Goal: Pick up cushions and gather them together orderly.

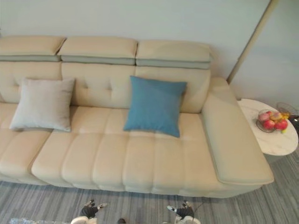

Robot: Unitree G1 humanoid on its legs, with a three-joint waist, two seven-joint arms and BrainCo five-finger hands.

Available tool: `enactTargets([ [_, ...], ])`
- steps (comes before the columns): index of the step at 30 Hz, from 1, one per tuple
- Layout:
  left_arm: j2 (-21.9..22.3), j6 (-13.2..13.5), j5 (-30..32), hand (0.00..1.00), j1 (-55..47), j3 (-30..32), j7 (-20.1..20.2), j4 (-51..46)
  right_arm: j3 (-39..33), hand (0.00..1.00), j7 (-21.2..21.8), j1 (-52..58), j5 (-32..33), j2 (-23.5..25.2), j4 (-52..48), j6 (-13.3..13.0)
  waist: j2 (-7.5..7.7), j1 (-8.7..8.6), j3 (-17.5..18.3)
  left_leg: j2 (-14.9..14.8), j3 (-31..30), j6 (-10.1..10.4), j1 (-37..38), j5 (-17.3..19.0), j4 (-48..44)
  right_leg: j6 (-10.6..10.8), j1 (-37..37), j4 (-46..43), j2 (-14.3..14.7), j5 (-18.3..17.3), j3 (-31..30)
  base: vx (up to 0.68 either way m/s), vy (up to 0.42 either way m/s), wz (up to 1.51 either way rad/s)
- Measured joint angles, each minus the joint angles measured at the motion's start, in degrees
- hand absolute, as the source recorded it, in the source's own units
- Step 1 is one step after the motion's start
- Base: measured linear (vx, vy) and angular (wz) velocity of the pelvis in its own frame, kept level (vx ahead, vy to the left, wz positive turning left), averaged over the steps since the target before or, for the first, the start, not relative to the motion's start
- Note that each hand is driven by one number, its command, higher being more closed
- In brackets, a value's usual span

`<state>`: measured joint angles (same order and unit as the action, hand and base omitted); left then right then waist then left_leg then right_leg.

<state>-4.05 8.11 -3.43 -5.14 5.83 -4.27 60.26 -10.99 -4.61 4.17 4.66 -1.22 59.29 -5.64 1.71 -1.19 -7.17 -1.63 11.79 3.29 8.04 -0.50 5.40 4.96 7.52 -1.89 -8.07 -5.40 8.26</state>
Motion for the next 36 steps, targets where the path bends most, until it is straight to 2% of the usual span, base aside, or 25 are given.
enactTargets([
  [2,0.33,0.02,-0.05,0.0,0.05,2.64,-0.01,-0.41,-0.06,0.0,-0.13,0.42,-0.03,0.17,-1.53,0.25,0.4,0.04,-0.36,-0.83,-0.04,0.31,-3.53,3.69,-8.65,-0.44,-2.88,-2.87,0.31,-0.56,-3.26,0.04,-0.011,-0.41],
  [4,0.48,0.06,-0.17,0.0,0.04,4.03,-0.02,-1.29,-0.06,0.0,-0.19,0.63,-0.05,0.25,-2.13,0.38,1.0,0.03,-0.77,-0.61,-2.2,-0.13,-5.46,4.19,-12.54,-0.29,-4.12,-4.15,0.1,-0.78,-4.49,0.01,-0.03,-0.45],
  [5,0.98,0.24,-0.65,0.0,-0.04,4.53,-0.21,-2.07,0.05,0.0,-0.18,0.61,-0.06,0.22,-2.19,0.44,0.79,0.79,-0.89,-0.61,-5.16,0.0,-6.99,4.97,-15.02,-0.28,-6.01,-5.4,0.18,-0.78,-6.59,0.0,-0.066,-0.7],
  [8,1.95,0.23,-0.89,0.0,-0.07,4.46,-0.25,-2.27,0.17,0.0,-0.18,0.49,-0.04,-0.17,-3.36,0.5,-0.82,0.47,-1.38,-2.28,-5.24,0.98,-6.97,9.2,-16.26,-0.17,-7.98,-7.11,1.85,-0.84,-9.05,-0.01,-0.002,-0.67],
  [12,1.51,0.34,-1.2,0.0,0.28,5.83,-0.28,-2.54,1.32,0.0,-0.23,0.7,-0.13,0.54,-4.69,0.53,0.42,0.59,-1.5,-3.86,3.71,0.42,-7.33,12.22,-18.96,0.0,-12.61,-7.61,2.96,-0.06,-16.1,-0.09,0.062,-1.02],
  [13,1.46,0.37,-1.25,0.0,-0.13,6.04,-0.33,-2.91,1.88,0.0,-0.25,0.42,-0.13,0.45,-4.69,0.54,0.28,0.62,-1.4,-4.56,6.99,0.28,-7.96,12.72,-19.8,-0.57,-14.35,-7.35,2.49,-0.19,-14.91,-0.09,0.058,-1.6],
  [14,1.43,0.36,-1.39,0.0,-0.23,6.0,-0.45,-2.93,2.19,0.0,-0.23,0.07,-0.14,-0.14,-4.54,0.51,-0.05,0.71,-1.23,-5.66,10.3,-0.01,-8.87,12.94,-20.04,-2.1,-16.02,-8.37,0.98,-0.26,-10.01,-0.11,0.056,-1.76],
  [16,0.53,0.25,-2.32,0.0,-0.48,4.62,-0.5,-2.66,2.67,0.0,-0.24,-0.85,-0.12,-0.56,-4.04,0.63,0.25,1.11,-1.25,-7.67,16.77,0.33,-7.28,12.69,-19.53,-3.23,-19.15,-14.98,-3.99,-0.39,8.84,-0.01,0.038,-1.73],
  [17,0.06,0.2,-2.38,0.0,-0.43,4.2,-0.46,-2.34,2.68,0.0,-0.23,-0.36,-0.12,-0.48,-3.64,0.6,0.6,0.99,-1.19,-8.0,18.32,0.34,-6.61,12.68,-19.79,-4.09,-18.76,-16.45,-5.11,0.11,13.0,0.11,-0.033,-1.35],
  [18,-0.51,0.02,-2.39,0.0,-0.23,4.19,-0.38,-1.88,2.71,0.0,-0.22,-0.33,-0.11,-0.45,-2.84,0.52,1.33,0.84,-1.09,-8.02,19.43,0.29,-5.88,12.72,-20.9,-4.84,-17.47,-16.58,-5.83,0.46,15.28,0.09,-0.07,-1.3],
  [19,-0.68,-0.01,-2.34,0.0,0.35,4.21,-0.38,-1.0,2.67,0.0,-0.13,-0.98,-0.09,-1.08,-1.81,0.52,0.91,0.85,-1.31,-8.55,19.21,0.25,-5.41,12.71,-22.01,-5.16,-17.49,-16.49,-5.08,0.75,15.85,0.05,-0.144,-1.35],
  [21,-0.08,0.01,-2.31,0.0,0.66,4.17,-0.3,0.13,2.61,0.0,-0.08,-1.65,-0.09,-2.25,-1.6,0.24,-0.73,0.86,-1.85,-10.08,20.17,0.2,-3.58,12.68,-22.16,-6.49,-17.61,-16.36,-3.44,1.85,16.68,0.02,-0.151,-1.19],
  [22,0.53,0.0,-2.31,0.0,0.44,4.16,-0.31,0.55,2.63,0.0,-0.09,-2.66,-0.19,-2.79,-0.86,0.36,-1.52,0.74,-1.64,-11.08,22.77,0.26,-2.36,12.65,-21.58,-8.01,-17.98,-15.69,-3.22,0.21,19.77,0.02,-0.157,-1.0],
  [24,0.84,-0.03,-2.38,0.0,0.51,3.37,-0.31,0.56,2.25,0.0,0.01,-3.58,-0.22,-3.34,-0.58,0.64,-2.05,0.39,-1.74,-11.19,26.34,1.4,-1.01,12.24,-19.53,-8.83,-19.03,-24.18,-10.0,-5.51,30.5,0.03,-0.165,-0.66],
  [25,0.34,-0.02,-2.79,0.0,0.5,2.76,-0.32,0.55,2.44,0.0,0.11,-3.73,-0.25,-3.31,0.5,0.85,-0.52,0.27,-1.09,-11.12,27.99,3.74,-0.18,11.8,-18.72,-6.22,-19.44,-26.74,-13.05,-6.5,34.32,0.08,-0.277,-0.66],
  [26,-0.3,-0.1,-2.84,0.0,1.28,2.68,-0.37,1.41,3.23,0.0,0.22,-4.23,-0.26,-3.33,0.59,1.1,-1.4,0.86,-1.53,-13.61,28.33,5.86,0.11,11.06,-19.48,-6.02,-19.5,-25.62,-8.75,-7.02,32.42,0.09,-0.292,-0.73],
  [27,-0.24,-0.12,-2.88,0.0,1.4,2.61,-0.35,1.69,3.41,0.0,0.29,-4.42,-0.26,-3.35,0.56,1.1,-1.62,0.82,-1.59,-15.13,28.4,6.65,-0.15,10.52,-20.93,-6.35,-19.43,-24.51,-6.93,-7.37,31.85,0.1,-0.341,-0.73],
  [28,0.05,-0.09,-2.89,0.0,1.43,2.64,-0.33,1.71,3.75,0.0,0.36,-4.56,-0.24,-3.44,0.59,1.1,-2.1,0.83,-1.54,-17.53,28.11,6.98,-0.88,10.35,-24.08,-6.28,-19.19,-23.11,-4.71,-7.98,31.24,0.1,-0.317,-0.74],
  [29,0.16,-0.1,-2.97,0.0,1.76,2.66,-0.29,1.67,4.94,0.0,0.49,-4.57,-0.22,-3.64,0.53,0.98,-2.43,0.66,-1.91,-22.95,26.1,5.86,-3.48,9.72,-34.18,-7.35,-17.79,-20.89,-0.94,-8.47,30.01,0.12,-0.398,-0.98],
  [30,0.16,-0.04,-3.31,0.0,2.06,2.71,-0.19,1.07,5.77,0.0,0.47,-4.32,-0.1,-3.68,0.57,0.94,-2.3,0.68,-2.4,-27.21,22.87,-0.19,-6.71,7.87,-44.58,-8.63,-16.04,-19.17,1.99,-8.59,27.99,0.11,-0.444,-1.16],
  [31,-0.34,0.06,-3.33,0.0,2.16,2.67,0.01,0.85,6.79,0.0,0.44,-4.29,-0.04,-3.63,0.67,0.9,-2.05,1.01,-2.92,-28.29,19.33,-3.01,-8.71,9.18,-51.06,-9.35,-14.9,-18.29,3.68,-8.81,25.99,0.08,-0.356,-1.59],
  [32,-0.74,0.31,-3.44,0.0,2.2,2.02,0.03,0.0,7.27,0.0,0.34,-4.54,0.1,-4.0,0.7,0.83,-1.55,1.33,-3.89,-25.24,10.8,-0.74,-12.32,12.61,-58.09,-10.56,-13.07,-17.18,5.68,-9.48,21.89,0.12,-0.255,-1.58],
  [33,-0.74,0.47,-3.52,0.0,2.31,1.9,0.03,-0.14,7.23,0.0,0.19,-4.56,0.13,-4.31,0.74,0.72,-1.32,1.19,-4.29,-21.84,6.18,0.9,-14.11,14.06,-58.73,-11.17,-12.33,-16.4,6.56,-9.31,19.67,0.14,-0.148,-1.78],
  [34,-0.1,0.46,-4.17,0.0,2.49,1.14,0.01,-0.9,7.05,0.0,0.02,-4.56,0.37,-4.94,1.11,0.58,-1.61,1.27,-4.77,-16.44,0.47,2.1,-16.17,15.76,-57.39,-11.1,-11.25,-15.34,7.68,-9.06,16.83,0.18,-0.096,-1.37],
  [36,0.15,0.68,-5.97,0.0,2.47,0.31,0.01,-1.78,6.24,0.0,-0.1,-4.91,0.76,-5.76,2.47,0.54,-2.1,1.69,-5.9,-9.14,-5.08,2.91,-18.38,16.95,-49.44,-10.26,-10.03,-14.31,8.91,-8.48,11.98,0.2,-0.042,-1.57],
])
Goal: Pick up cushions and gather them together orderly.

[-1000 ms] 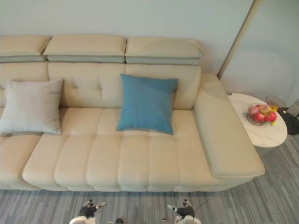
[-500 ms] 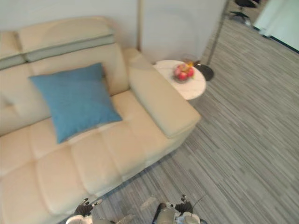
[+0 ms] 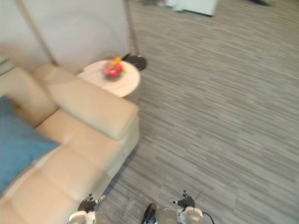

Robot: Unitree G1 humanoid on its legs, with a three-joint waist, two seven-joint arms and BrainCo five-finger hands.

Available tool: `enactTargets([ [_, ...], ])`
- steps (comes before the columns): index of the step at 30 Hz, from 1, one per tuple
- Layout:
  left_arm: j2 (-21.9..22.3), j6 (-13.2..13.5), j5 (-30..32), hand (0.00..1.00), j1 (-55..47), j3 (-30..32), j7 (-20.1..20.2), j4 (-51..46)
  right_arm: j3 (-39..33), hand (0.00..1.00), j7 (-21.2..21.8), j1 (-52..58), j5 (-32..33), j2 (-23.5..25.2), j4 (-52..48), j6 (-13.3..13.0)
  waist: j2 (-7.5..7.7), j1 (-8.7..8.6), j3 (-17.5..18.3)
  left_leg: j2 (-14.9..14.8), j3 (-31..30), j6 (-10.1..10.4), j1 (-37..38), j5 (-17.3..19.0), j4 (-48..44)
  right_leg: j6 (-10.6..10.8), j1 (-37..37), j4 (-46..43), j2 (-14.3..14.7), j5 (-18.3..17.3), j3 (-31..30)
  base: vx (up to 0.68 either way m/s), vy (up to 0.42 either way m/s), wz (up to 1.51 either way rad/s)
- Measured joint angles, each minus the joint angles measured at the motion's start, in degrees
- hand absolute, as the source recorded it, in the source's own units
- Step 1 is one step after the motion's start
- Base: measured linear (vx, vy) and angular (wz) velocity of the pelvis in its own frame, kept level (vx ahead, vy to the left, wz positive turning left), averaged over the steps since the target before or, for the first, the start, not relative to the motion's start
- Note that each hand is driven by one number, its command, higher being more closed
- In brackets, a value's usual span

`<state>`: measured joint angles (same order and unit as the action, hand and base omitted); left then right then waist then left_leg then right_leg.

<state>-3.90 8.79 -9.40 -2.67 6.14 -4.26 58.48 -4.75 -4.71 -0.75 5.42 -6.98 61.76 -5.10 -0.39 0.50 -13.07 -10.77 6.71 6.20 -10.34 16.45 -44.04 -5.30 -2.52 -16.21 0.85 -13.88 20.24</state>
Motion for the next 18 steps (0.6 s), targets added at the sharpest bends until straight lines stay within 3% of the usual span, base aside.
enactTargets([
  [3,0.93,0.5,-1.15,0.0,0.45,-0.39,-0.07,-0.67,-1.85,0.0,-0.35,0.32,0.34,0.2,-0.51,0.01,-0.63,0.51,-0.44,8.45,-8.54,0.5,-2.75,-0.9,17.72,0.41,0.59,1.43,1.99,0.21,-8.66,0.23,0.018,-1.55],
  [4,1.1,0.54,-1.46,0.0,0.46,-0.35,-0.05,-0.8,-1.85,0.0,-0.39,0.2,0.33,0.37,-0.52,0.01,-0.73,0.94,-0.5,9.97,-11.91,0.26,-2.95,-2.31,22.31,0.55,0.73,1.65,2.43,0.3,-11.0,0.26,0.077,-1.58],
  [5,1.19,0.53,-1.97,0.0,0.48,-0.29,-0.07,-0.83,-1.86,0.0,-0.45,0.28,0.44,0.77,-0.58,-0.01,-0.7,1.49,-0.47,11.14,-14.29,-0.98,-2.82,-6.02,24.79,0.39,0.94,1.91,3.12,0.57,-14.23,0.36,0.132,-1.87],
  [6,1.51,0.5,-2.06,0.0,0.47,0.82,0.06,-0.89,-1.91,0.0,-0.55,0.87,0.9,2.46,-1.71,0.07,-0.99,2.17,-0.22,10.83,-13.1,-2.66,-0.83,-9.94,25.6,1.04,2.29,2.2,4.01,0.3,-18.67,0.39,0.145,-1.55],
  [7,1.49,0.5,-2.05,0.0,0.53,1.5,0.09,-0.95,-1.95,0.0,-0.56,1.04,0.85,2.62,-2.38,0.09,-0.55,2.27,-0.23,10.69,-11.88,-2.91,-0.31,-9.78,25.61,1.28,2.72,2.16,3.82,0.29,-19.52,0.37,0.117,-1.25],
  [9,1.56,0.48,-2.02,0.0,0.47,3.22,0.14,-1.1,-2.0,0.0,-0.45,2.13,1.01,3.65,-4.9,-0.12,0.38,2.29,0.04,9.69,-7.64,-4.32,0.76,-8.21,25.07,3.75,2.49,1.42,3.31,-0.21,-21.7,0.3,0.108,-0.96],
  [10,1.58,0.36,-2.01,0.0,0.62,3.84,0.14,-0.98,-2.42,0.0,-0.4,1.81,1.29,4.55,-5.1,-0.16,0.67,2.62,-0.01,8.82,-4.4,-5.08,2.59,-7.33,25.49,7.19,1.47,-1.92,2.54,-1.26,-21.04,0.33,0.162,-1.34],
  [12,1.73,-0.03,-1.96,0.0,0.67,4.23,0.05,-0.95,-2.4,0.0,-0.28,1.94,1.29,5.41,-6.51,-0.13,0.96,3.27,0.03,8.16,0.52,-5.48,6.17,-7.08,26.19,8.93,-0.57,-9.8,-1.88,-2.93,-14.73,0.19,0.124,-1.32],
  [13,1.66,-0.29,-1.95,0.0,0.47,4.03,0.05,-0.6,-2.3,0.0,-0.2,1.75,1.29,6.29,-6.83,-0.23,0.94,3.25,0.09,7.61,4.04,-5.54,8.8,-7.04,26.8,9.0,-0.81,-12.86,-5.99,-3.3,-9.0,0.11,0.092,-1.16],
  [15,1.22,-0.48,-1.95,0.0,0.34,3.87,0.09,0.03,-1.52,0.0,0.13,0.95,1.27,7.18,-6.25,-0.55,0.98,3.0,0.45,6.05,8.15,-6.44,10.95,-6.47,27.04,7.35,-0.76,-10.85,-11.17,-2.07,1.01,0.13,0.036,-1.21],
  [18,-0.35,-0.71,-1.95,0.0,-0.1,3.83,0.23,0.76,-1.16,0.0,0.16,-0.67,1.26,6.95,-3.02,-0.24,2.54,3.19,1.32,4.29,13.62,-5.3,11.44,-5.67,26.77,5.82,-4.53,-4.32,-15.13,5.57,7.24,0.08,-0.121,-1.13],
])
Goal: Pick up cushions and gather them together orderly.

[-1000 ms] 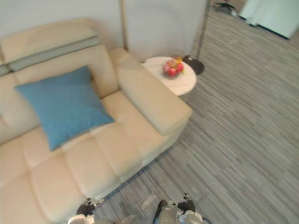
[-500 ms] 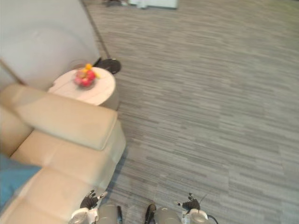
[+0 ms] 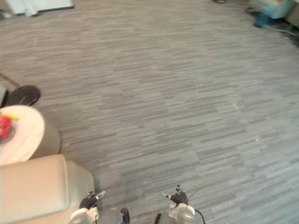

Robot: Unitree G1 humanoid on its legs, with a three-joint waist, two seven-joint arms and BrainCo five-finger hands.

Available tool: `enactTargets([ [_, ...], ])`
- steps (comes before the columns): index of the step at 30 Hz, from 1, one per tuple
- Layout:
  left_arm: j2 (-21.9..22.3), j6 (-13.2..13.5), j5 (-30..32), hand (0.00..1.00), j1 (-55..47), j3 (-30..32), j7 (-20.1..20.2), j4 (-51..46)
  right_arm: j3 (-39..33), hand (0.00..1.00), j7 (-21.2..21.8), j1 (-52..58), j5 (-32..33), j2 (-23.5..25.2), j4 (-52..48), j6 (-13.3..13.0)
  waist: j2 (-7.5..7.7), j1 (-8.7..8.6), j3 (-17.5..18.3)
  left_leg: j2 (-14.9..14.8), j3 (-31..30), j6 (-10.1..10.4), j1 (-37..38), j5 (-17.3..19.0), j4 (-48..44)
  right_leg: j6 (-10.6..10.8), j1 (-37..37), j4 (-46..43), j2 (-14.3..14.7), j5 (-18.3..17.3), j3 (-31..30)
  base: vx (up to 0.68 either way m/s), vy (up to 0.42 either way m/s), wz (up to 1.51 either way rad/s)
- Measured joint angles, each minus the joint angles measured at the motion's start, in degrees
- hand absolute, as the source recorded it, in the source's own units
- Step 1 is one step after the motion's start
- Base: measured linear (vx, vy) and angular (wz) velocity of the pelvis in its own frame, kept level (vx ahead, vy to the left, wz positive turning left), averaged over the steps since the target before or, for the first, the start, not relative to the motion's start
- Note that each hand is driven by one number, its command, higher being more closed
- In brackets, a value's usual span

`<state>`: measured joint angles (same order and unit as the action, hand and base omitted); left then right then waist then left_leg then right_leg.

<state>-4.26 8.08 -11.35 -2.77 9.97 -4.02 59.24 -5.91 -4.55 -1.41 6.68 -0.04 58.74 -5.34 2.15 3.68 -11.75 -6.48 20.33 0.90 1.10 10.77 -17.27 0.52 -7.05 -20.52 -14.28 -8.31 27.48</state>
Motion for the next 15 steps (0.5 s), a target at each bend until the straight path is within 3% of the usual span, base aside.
enactTargets([
  [1,-0.8,-0.07,0.08,0.0,-0.07,-0.49,0.2,0.19,-0.23,0.0,-0.04,-0.24,0.01,-0.37,0.92,0.05,0.51,-0.26,0.24,-0.84,0.67,1.62,0.35,1.04,-0.32,1.0,-1.69,1.8,0.02,2.74,-0.2,0.08,-0.267,-0.95],
  [2,-0.88,-0.09,0.15,0.0,0.37,-0.67,0.42,0.89,-0.52,0.0,-0.09,-0.55,0.0,-1.19,0.94,0.09,-0.1,-0.59,-0.06,-2.61,0.81,1.94,0.78,1.25,-0.62,0.63,-1.79,2.26,2.05,2.97,-0.8,0.09,-0.358,-0.98],
  [3,-0.78,-0.1,0.2,0.0,0.46,-0.77,0.47,1.19,-0.57,0.0,-0.09,-0.65,0.0,-2.0,0.95,0.09,-1.09,-0.57,-0.41,-4.34,0.93,1.95,1.4,1.25,-0.55,0.93,-2.2,2.01,3.46,3.14,-1.31,0.07,-0.318,-1.02],
  [4,-0.05,-0.05,0.6,0.0,0.26,-0.76,0.5,1.16,-0.69,0.0,-0.08,-1.43,0.01,-3.11,0.67,0.2,-2.79,-0.55,-1.16,-6.26,1.65,2.06,2.74,1.17,0.94,2.05,-4.17,-2.17,3.3,0.56,-0.47,0.07,-0.294,-0.86],
  [6,-0.06,-0.11,0.69,0.0,0.88,-2.18,0.45,1.25,-0.76,0.0,-0.06,-1.03,0.01,-4.87,0.84,0.24,-2.29,-1.57,-0.86,-7.36,3.42,3.19,4.37,0.76,2.54,3.04,-6.49,-8.67,-3.4,-2.03,2.78,0.14,-0.331,-0.48],
  [7,-0.72,0.05,0.85,0.0,0.97,-2.65,0.46,1.1,-0.77,0.0,-0.06,-0.01,0.01,-4.93,1.07,0.38,-1.1,-1.44,-0.42,-7.84,4.2,5.62,4.91,0.53,2.39,1.8,-7.41,-7.95,-7.52,-0.08,3.3,0.18,-0.381,-0.4],
  [8,-1.82,-0.01,0.9,0.0,0.73,-2.6,0.43,1.2,-0.58,0.0,-0.01,0.61,0.0,-4.44,1.07,0.47,0.97,-1.38,0.75,-7.77,4.42,7.95,5.54,0.68,2.26,3.17,-7.71,-5.76,-9.34,3.34,2.07,0.19,-0.51,-0.67],
  [10,-0.84,-0.21,1.1,0.0,1.2,-2.51,0.41,2.69,-0.52,0.0,-0.02,-0.57,0.02,-5.13,1.18,0.53,-2.03,-1.69,0.35,-12.25,4.15,10.56,7.12,-1.12,3.26,3.03,-8.89,-9.39,-4.8,0.06,0.96,0.16,-0.487,-0.61],
  [11,0.4,-0.05,1.11,0.0,1.86,-2.64,0.38,2.67,-0.48,0.0,-0.08,-0.88,0.01,-6.47,1.38,0.6,-2.14,-2.24,0.43,-13.23,3.83,11.25,7.26,-3.69,2.55,2.27,-9.66,-10.79,-3.46,-3.05,0.27,0.18,-0.522,-0.42],
  [12,1.05,0.08,1.12,0.0,2.06,-2.49,0.39,2.23,-0.41,0.0,-0.07,-0.88,0.02,-7.29,1.69,0.58,-3.03,-2.65,0.38,-15.33,2.69,10.74,6.49,-4.57,-0.64,1.57,-9.52,-11.57,-1.59,-4.96,0.18,0.23,-0.597,-0.47],
  [14,1.38,0.08,0.44,0.0,1.93,-2.03,0.15,1.77,0.21,0.0,-0.3,-0.68,0.34,-7.28,2.55,0.18,-4.23,-3.19,0.19,-20.99,-0.94,4.28,1.03,-8.84,-14.7,-0.21,-7.15,-10.83,2.19,-7.52,0.35,0.2,-0.443,-0.49],
  [15,0.91,0.18,-0.03,0.0,1.34,-2.08,-0.36,0.51,1.57,0.0,-0.63,-0.36,0.42,-7.18,2.66,0.0,-4.46,-3.0,-0.15,-24.5,-3.21,-4.62,-4.19,-14.93,-25.82,-1.5,-3.72,-7.94,5.33,-8.03,-0.02,0.24,-0.361,-0.64],
])
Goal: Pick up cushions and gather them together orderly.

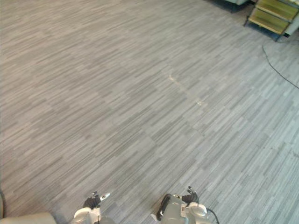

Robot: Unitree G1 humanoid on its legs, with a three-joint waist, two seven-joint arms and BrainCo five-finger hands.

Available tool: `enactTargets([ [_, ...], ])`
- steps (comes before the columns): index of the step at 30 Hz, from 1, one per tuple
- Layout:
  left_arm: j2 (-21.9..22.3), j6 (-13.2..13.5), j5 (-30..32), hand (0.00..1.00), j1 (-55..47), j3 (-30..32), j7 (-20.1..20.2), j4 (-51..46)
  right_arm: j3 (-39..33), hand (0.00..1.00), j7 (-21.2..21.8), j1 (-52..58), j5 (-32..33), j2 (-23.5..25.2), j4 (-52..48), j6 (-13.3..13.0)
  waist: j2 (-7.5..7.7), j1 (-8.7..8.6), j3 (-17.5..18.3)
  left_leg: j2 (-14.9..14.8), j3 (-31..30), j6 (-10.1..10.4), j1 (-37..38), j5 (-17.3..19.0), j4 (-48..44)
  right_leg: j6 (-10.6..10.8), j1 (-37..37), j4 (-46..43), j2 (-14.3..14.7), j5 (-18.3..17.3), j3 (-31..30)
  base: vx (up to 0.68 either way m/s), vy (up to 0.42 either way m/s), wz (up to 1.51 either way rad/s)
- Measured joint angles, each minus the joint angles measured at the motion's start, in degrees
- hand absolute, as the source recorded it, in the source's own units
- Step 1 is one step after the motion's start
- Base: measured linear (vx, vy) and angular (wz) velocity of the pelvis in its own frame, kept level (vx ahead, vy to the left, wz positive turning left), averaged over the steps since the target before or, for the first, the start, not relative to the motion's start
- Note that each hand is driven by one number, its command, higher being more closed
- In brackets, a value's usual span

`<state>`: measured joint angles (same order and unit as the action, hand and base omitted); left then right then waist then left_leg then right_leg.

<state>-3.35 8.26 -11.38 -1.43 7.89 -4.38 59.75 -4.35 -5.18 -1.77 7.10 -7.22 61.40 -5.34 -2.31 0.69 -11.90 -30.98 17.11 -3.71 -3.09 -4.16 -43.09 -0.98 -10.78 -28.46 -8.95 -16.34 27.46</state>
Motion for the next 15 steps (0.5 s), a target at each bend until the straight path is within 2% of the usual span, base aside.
enactTargets([
  [1,-0.04,0.5,0.03,0.0,-0.06,-0.23,-0.28,-0.8,0.56,0.0,-0.33,0.18,0.16,-0.11,0.16,-0.14,-0.22,0.17,-1.0,0.47,-3.07,1.91,-3.75,5.47,-9.99,-1.45,3.4,2.88,2.7,-0.35,-1.76,0.24,-0.322,-0.71],
  [2,-0.06,0.63,0.04,0.0,-0.07,-0.59,-0.35,-0.9,0.58,0.0,-0.53,0.28,0.23,-0.28,0.38,-0.14,-0.33,0.41,-1.18,2.69,-4.95,3.97,-5.45,8.45,-13.44,-1.89,5.08,4.32,3.51,-0.29,-2.57,0.25,-0.247,-0.93],
  [3,-0.03,0.91,-0.05,0.0,-0.24,-1.68,-0.26,-0.96,0.6,0.0,-0.52,0.55,0.27,-0.38,0.57,-0.15,-0.35,1.38,-1.15,9.23,-7.69,6.28,-8.13,13.03,-15.92,-2.6,7.98,7.75,4.9,0.03,-5.04,0.28,-0.17,-0.98],
  [5,0.59,1.17,-0.14,0.0,-0.89,-2.37,-0.21,-2.29,0.5,0.0,-0.44,0.4,0.32,-0.1,0.79,-0.15,-0.64,2.25,-1.33,16.0,-8.39,6.09,-11.43,16.87,-12.99,-3.33,11.12,11.68,6.69,0.81,-8.08,0.36,-0.139,-1.11],
  [6,0.7,1.19,-0.13,0.0,-0.87,-2.37,-0.21,-2.99,0.28,0.0,-0.41,0.63,0.45,-0.01,0.92,-0.12,-0.77,2.65,-1.59,20.33,-8.4,6.44,-13.62,18.1,-7.03,-3.22,13.17,13.9,7.6,1.0,-9.87,0.36,-0.081,-0.98],
  [7,0.71,1.22,-0.12,0.0,-0.78,-2.48,-0.1,-3.38,0.02,0.0,-0.44,0.65,0.84,0.32,0.93,-0.12,-0.85,2.63,-1.75,23.66,-8.85,6.53,-14.88,18.08,0.21,-3.19,14.63,15.47,8.03,1.02,-11.08,0.38,-0.056,-0.95],
  [8,0.79,1.18,-0.13,0.0,-0.6,-2.55,-0.03,-3.5,-0.04,0.0,-0.47,0.57,1.81,0.5,0.92,-0.16,-0.76,2.75,-2.03,27.63,-10.42,6.91,-15.64,16.66,12.35,-2.9,16.2,17.53,8.3,1.06,-12.79,0.4,-0.044,-0.75],
  [9,0.85,1.19,-0.16,0.0,-0.53,-2.63,-0.02,-3.53,-0.12,0.0,-0.47,0.57,2.03,0.54,0.91,-0.2,-0.73,2.91,-2.16,29.33,-11.59,7.35,-15.81,14.78,19.17,-2.57,16.85,18.85,8.47,1.04,-13.79,0.41,-0.011,-0.92],
  [10,0.96,1.28,-0.52,0.0,-0.37,-2.74,0.03,-3.55,-0.25,0.0,-0.55,0.59,2.07,0.78,0.89,-0.28,-0.34,3.75,-2.32,30.99,-13.02,6.97,-15.31,7.63,27.56,-1.95,18.44,21.15,8.64,0.93,-16.2,0.46,0.026,-0.99],
  [11,0.82,1.34,-0.67,0.0,-0.24,-2.74,0.02,-3.53,-0.23,0.0,-0.58,0.5,2.07,1.52,0.75,-0.36,0.56,4.77,-2.03,31.73,-12.41,5.04,-14.27,2.21,30.18,-0.67,20.1,23.16,8.29,1.17,-18.63,0.5,0.031,-0.86],
  [12,0.58,1.26,-0.68,0.0,0.21,-2.69,0.08,-3.64,-0.49,0.0,-0.62,0.36,2.08,2.28,0.43,-0.41,1.02,4.74,-1.73,32.31,-11.6,3.57,-13.92,3.05,29.9,-0.06,20.4,23.81,7.45,1.17,-18.77,0.68,0.016,-0.58],
  [13,0.33,0.94,-0.69,0.0,0.88,-2.07,0.05,-4.01,-2.4,0.0,-0.54,0.55,2.07,3.37,-0.02,-0.63,2.58,4.41,-2.27,32.42,-10.8,1.62,-14.54,5.48,26.27,1.73,20.8,23.58,6.38,1.61,-19.45,0.59,0.0,-0.44],
  [15,0.68,0.95,-1.0,0.0,0.72,-0.8,-0.04,-4.63,-3.21,0.0,-0.55,1.52,2.03,4.89,-2.07,-0.65,3.16,6.11,-2.48,30.87,-7.53,0.93,-13.3,10.23,20.98,2.77,19.74,16.44,5.83,1.81,-21.7,0.6,0.051,-0.71],
])
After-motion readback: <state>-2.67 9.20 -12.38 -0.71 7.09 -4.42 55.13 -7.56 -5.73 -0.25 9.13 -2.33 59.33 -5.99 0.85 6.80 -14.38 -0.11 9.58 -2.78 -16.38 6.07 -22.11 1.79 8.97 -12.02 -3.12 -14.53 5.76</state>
